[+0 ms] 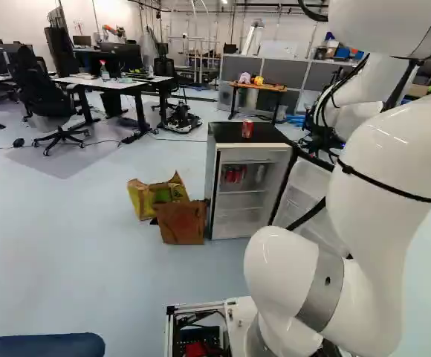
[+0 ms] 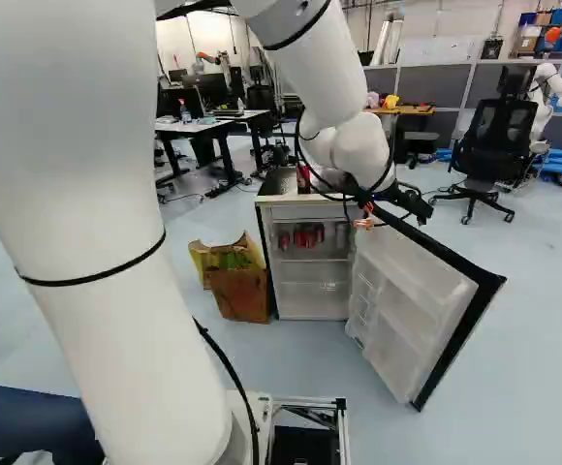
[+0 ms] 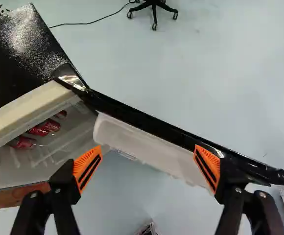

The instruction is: Grab a drink from the fridge

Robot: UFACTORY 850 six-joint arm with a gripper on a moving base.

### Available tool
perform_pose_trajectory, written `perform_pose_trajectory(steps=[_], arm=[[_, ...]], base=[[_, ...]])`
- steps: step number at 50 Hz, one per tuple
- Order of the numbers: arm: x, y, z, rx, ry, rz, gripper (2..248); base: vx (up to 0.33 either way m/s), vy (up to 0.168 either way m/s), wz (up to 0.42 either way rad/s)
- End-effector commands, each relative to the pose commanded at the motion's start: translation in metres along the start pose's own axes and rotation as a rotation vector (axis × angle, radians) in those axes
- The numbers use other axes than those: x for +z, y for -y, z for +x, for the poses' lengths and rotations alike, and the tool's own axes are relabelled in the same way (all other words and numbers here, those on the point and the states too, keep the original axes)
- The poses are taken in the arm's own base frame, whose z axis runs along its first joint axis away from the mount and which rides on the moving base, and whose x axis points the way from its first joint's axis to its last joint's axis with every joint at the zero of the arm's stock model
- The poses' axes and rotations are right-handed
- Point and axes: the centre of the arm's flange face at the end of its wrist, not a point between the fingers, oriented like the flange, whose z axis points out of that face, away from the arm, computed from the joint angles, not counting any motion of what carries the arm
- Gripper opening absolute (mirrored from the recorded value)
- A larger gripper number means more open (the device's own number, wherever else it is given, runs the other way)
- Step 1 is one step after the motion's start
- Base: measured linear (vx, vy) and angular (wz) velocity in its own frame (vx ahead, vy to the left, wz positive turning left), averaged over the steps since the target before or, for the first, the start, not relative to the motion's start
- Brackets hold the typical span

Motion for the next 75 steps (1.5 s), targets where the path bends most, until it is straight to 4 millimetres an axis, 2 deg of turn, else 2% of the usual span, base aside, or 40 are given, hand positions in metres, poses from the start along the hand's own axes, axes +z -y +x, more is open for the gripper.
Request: perform_pose_trajectory(steps=[75], arm=[[0.082,-0.084,0.065,0.238,0.091,-0.062,247]], base=[[0.000,0.000,0.000]])
